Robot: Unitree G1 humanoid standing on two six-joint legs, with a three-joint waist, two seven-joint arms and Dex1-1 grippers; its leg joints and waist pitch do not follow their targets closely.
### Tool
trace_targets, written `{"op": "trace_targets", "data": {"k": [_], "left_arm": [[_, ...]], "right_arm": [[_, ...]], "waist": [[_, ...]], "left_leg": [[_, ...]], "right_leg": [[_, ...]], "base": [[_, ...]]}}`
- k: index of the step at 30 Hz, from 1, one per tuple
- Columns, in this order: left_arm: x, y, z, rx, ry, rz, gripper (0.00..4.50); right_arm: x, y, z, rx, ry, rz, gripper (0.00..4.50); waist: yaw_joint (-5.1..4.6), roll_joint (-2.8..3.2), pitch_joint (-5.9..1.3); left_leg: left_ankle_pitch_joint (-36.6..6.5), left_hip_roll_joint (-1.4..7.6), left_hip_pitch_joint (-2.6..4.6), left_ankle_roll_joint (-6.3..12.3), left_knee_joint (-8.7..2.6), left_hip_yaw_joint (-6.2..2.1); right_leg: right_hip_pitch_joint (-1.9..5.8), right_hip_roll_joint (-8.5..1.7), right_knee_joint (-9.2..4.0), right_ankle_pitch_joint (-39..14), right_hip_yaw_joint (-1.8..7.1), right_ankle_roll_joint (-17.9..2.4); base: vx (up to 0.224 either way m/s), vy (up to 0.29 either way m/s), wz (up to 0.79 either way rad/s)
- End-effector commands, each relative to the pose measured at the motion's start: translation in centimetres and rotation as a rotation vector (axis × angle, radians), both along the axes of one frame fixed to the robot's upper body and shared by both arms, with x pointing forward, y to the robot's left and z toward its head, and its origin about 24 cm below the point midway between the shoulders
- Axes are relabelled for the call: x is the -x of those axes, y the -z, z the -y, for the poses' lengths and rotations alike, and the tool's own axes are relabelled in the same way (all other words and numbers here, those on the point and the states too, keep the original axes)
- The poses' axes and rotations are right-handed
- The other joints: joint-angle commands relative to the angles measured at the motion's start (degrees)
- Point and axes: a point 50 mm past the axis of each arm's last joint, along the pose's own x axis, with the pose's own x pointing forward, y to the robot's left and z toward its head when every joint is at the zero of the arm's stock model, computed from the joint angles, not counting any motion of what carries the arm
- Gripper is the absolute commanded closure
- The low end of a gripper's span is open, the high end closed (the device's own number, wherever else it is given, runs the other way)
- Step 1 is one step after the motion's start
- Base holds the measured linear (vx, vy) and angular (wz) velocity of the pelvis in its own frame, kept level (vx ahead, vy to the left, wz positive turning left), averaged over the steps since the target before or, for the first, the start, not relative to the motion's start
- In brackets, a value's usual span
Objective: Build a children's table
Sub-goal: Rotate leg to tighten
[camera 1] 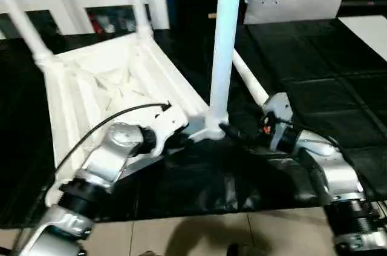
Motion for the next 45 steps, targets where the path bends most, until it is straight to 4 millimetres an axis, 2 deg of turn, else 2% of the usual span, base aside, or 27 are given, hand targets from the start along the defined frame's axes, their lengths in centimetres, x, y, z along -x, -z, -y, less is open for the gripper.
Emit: {"op": "trace_targets", "data": {"k": [1, 4, 6, 7, 8, 9, 10, 11, 13, 14, 15, 18, 19, 22, 23, 27, 29, 32, 34, 38, 42, 44, 45], "left_arm": [[0.8, -0.3, 0.7, -0.016, 0.163, -0.006, 4.5], [1.3, -0.1, 0.2, -0.051, 0.235, -0.028, 4.5], [1.7, -0.1, -0.1, -0.07, 0.292, -0.05, 4.5], [1.7, -0.1, -0.1, -0.072, 0.298, -0.053, 4.5], [1.9, -0.1, -0.2, -0.077, 0.325, -0.062, 4.5], [2.1, -0.1, -0.3, -0.079, 0.342, -0.068, 4.5], [2.2, -0.1, -0.4, -0.08, 0.357, -0.073, 4.5], [2.2, -0.1, -0.4, -0.082, 0.367, -0.075, 4.5], [2.3, -0.1, -0.4, -0.085, 0.378, -0.074, 4.5], [2.3, -0.1, -0.4, -0.087, 0.384, -0.074, 4.5], [2.3, -0.1, -0.4, -0.088, 0.388, -0.075, 4.5], [2.4, -0.1, -0.5, -0.092, 0.411, -0.08, 4.5], [2.4, -0.1, -0.4, -0.092, 0.42, -0.083, 4.5], [2.5, -0.1, -0.4, -0.092, 0.423, -0.085, 4.5], [2.5, -0.1, -0.4, -0.093, 0.425, -0.085, 4.5], [2.4, 0.0, -0.6, -0.103, 0.429, -0.088, 4.5], [2.4, 0.0, -0.6, -0.105, 0.429, -0.087, 4.5], [2.4, 0.0, -0.6, -0.105, 0.43, -0.087, 4.5], [2.3, 0.1, -0.5, -0.106, 0.433, -0.087, 4.5], [2.3, 0.1, -0.4, -0.107, 0.438, -0.087, 4.5], [2.3, 0.0, -0.5, -0.108, 0.437, -0.086, 4.5], [2.3, 0.0, -0.5, -0.11, 0.437, -0.086, 4.5], [2.3, 0.0, -0.5, -0.111, 0.436, -0.087, 4.5]], "right_arm": [[-0.1, -0.5, -0.6, 0.045, -0.114, 0.006, 0.08], [0.1, -0.3, -0.7, 0.068, -0.2, -0.038, 0.08], [0.0, -0.1, -0.9, 0.083, -0.244, -0.069, 0.08], [-0.1, -0.1, -0.9, 0.083, -0.247, -0.071, 0.24], [-0.3, -0.2, -1.0, 0.081, -0.264, -0.083, 0.24], [-0.3, -0.2, -1.2, 0.077, -0.278, -0.095, 0.24], [-0.4, -0.2, -1.3, 0.075, -0.296, -0.107, 0.43], [-0.3, -0.2, -1.4, 0.079, -0.319, -0.118, 0.46], [-0.3, -0.2, -1.5, 0.086, -0.35, -0.134, 0.62], [-0.2, -0.2, -1.6, 0.089, -0.363, -0.139, 0.75], [-0.2, -0.2, -1.6, 0.09, -0.369, -0.142, 0.85], [-0.2, -0.1, -1.8, 0.1, -0.403, -0.152, 0.97], [-0.1, -0.1, -1.9, 0.106, -0.425, -0.16, 1.19], [0.0, 0.0, -1.9, 0.112, -0.438, -0.167, 1.3], [0.1, 0.0, -1.9, 0.121, -0.448, -0.172, 1.51], [0.2, 0.1, -1.8, 0.131, -0.446, -0.196, 1.51], [0.2, 0.1, -1.8, 0.104, -0.429, -0.213, 1.15], [0.3, 0.2, -1.7, 0.098, -0.431, -0.234, 1.01], [0.2, 0.4, -1.8, 0.127, -0.413, -0.178, 0.74], [0.3, 0.5, -2.1, 0.132, -0.41, -0.16, 0.74], [0.2, 0.4, -2.4, 0.114, -0.407, -0.165, 0.74], [0.2, 0.4, -2.5, 0.107, -0.411, -0.174, 1.01], [0.2, 0.5, -2.5, 0.107, -0.412, -0.177, 1.01]], "waist": [[0.11, -1.13, -4.46], [0.41, -1.15, -4.37], [0.61, -1.48, -4.07], [0.79, -1.41, -3.96], [1.01, -1.6, -4.16], [1.05, -1.64, -4.25], [1.13, -1.77, -4.37], [1.08, -2.3, -4.44], [1.22, -1.95, -4.52], [1.16, -2.27, -4.54], [1.2, -2.22, -4.55], [1.2, -2.75, -4.57], [1.22, -2.87, -4.53], [1.27, -2.87, -4.46], [1.25, -2.89, -4.46], [1.24, -2.94, -4.43], [1.24, -2.87, -4.43], [1.24, -2.93, -4.44], [1.25, -2.67, -4.39], [1.15, -2.79, -4.36], [1.15, -2.65, -4.36], [1.16, -2.62, -4.32], [1.15, -2.6, -4.3]], "left_leg": [[-12.6, 0.52, 0.71, 5.04, -4.25, 1.29], [-13.5, 0.73, 0.77, 5.22, -4.51, 1.4], [-15.8, 0.83, 1.06, 4.58, -4.74, 1.5], [-16.9, 0.84, 1.27, 4.16, -4.84, 1.47], [-17.3, 0.76, 1.64, 3.43, -4.81, 1.52], [-16.9, 0.73, 1.53, 3.24, -4.87, 1.44], [-15.4, 0.81, 1.26, 3.21, -4.97, 1.46], [-14.3, 0.77, 1.14, 3.56, -4.95, 1.6], [-13.0, 0.83, 1.18, 3.82, -4.93, 1.74], [-13.0, 0.86, 1.17, 3.85, -4.92, 1.81], [-13.0, 0.86, 1.16, 3.78, -4.95, 1.78], [-13.8, 0.81, 1.05, 3.46, -5.01, 1.84], [-13.9, 0.76, 1.01, 3.4, -4.97, 1.85], [-13.6, 0.8, 0.99, 3.26, -4.98, 1.86], [-13.6, 0.82, 1.0, 3.16, -4.99, 1.84], [-13.4, 0.8, 1.01, 3.16, -5.01, 1.84], [-13.5, 0.85, 1.01, 3.12, -5.04, 1.79], [-13.8, 0.79, 0.97, 2.97, -5.01, 1.82], [-14.1, 0.82, 1.02, 2.63, -5.04, 1.8], [-14.7, 0.77, 1.04, 2.6, -5.09, 1.78], [-15.3, 0.79, 1.06, 2.49, -5.14, 1.71], [-15.4, 0.82, 1.08, 2.45, -5.17, 1.69], [-15.5, 0.83, 1.05, 2.46, -5.18, 1.69]], "right_leg": [[4.06, -1.6, -4.49, -23.6, 2.94, -8.1], [3.96, -1.47, -4.01, -21.4, 3.37, -9.6], [3.85, -1.5, -4.26, -23.5, 3.43, -9.4], [3.8, -1.53, -4.33, -24.7, 3.44, -9.2], [3.75, -1.56, -4.33, -25.4, 3.63, -9.0], [3.88, -1.53, -4.15, -24.8, 3.74, -9.2], [4.05, -1.43, -3.75, -22.6, 4.08, -9.7], [4.07, -1.31, -3.44, -21.3, 4.33, -10.2], [4.04, -1.32, -3.25, -19.3, 4.58, -11.3], [4.04, -1.31, -3.27, -19.1, 4.62, -11.3], [4.1, -1.35, -3.18, -18.9, 4.64, -11.4], [4.22, -1.44, -3.28, -20.0, 4.68, -11.1], [4.23, -1.5, -3.37, -21.1, 4.68, -10.8], [4.16, -1.5, -3.51, -22.2, 4.71, -10.3], [4.17, -1.5, -3.55, -22.4, 4.71, -10.2], [4.16, -1.37, -3.56, -22.2, 4.7, -10.1], [4.17, -1.37, -3.52, -22.1, 4.7, -10.2], [4.18, -1.4, -3.62, -22.6, 4.66, -10.0], [4.03, -1.45, -3.67, -22.8, 4.67, -9.9], [4.07, -1.35, -3.74, -23.2, 4.63, -9.8], [4.09, -1.41, -3.82, -23.7, 4.59, -9.6], [4.04, -1.37, -3.79, -23.5, 4.59, -9.7], [4.03, -1.35, -3.78, -23.5, 4.6, -9.7]], "base": [[0.0, 0.0, 0.0], [0.0, 0.0, 0.0], [0.0, 0.0, 0.0], [0.0, 0.0, 0.0], [0.0, 0.0, 0.0], [0.0, 0.0, 0.0], [0.0, 0.0, 0.0], [0.0, 0.0, 0.0], [0.0, 0.0, 0.0], [0.0, 0.0, 0.0], [0.0, 0.0, 0.0], [0.0, 0.0, 0.0], [0.0, 0.0, 0.0], [0.0, 0.0, 0.0], [0.0, 0.0, 0.0], [0.0, 0.0, 0.0], [0.0, 0.0, 0.0], [0.0, 0.0, 0.0], [0.0, 0.0, 0.0], [0.0, 0.0, 0.0], [0.0, 0.0, 0.0], [0.0, 0.0, 0.0], [0.0, 0.0, 0.0]]}}
